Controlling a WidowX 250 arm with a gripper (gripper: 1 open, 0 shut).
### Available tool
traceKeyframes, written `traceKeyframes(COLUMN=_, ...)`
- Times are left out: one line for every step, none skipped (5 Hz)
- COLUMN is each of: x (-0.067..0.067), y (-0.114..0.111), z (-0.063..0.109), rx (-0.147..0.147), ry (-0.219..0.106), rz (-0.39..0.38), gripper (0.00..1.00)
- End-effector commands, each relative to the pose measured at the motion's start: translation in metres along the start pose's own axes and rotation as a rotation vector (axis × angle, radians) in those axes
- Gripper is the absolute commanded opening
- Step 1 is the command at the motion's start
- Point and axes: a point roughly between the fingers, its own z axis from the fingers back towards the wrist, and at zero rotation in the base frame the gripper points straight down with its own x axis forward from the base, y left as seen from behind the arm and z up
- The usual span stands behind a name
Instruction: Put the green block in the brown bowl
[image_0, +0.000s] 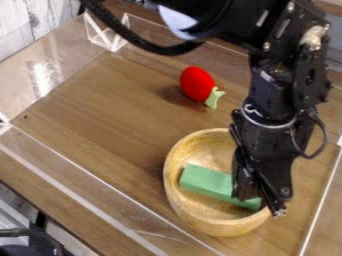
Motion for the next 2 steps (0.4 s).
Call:
traceKeyframes(x=0.0043, y=0.0069, z=0.0158, rx=0.039, ry=-0.070, rz=0.043, gripper=0.00)
traceKeyframes(x=0.0053, y=0.0031, z=0.0129, rx=0.046, ry=-0.094, rz=0.000, gripper=0.00)
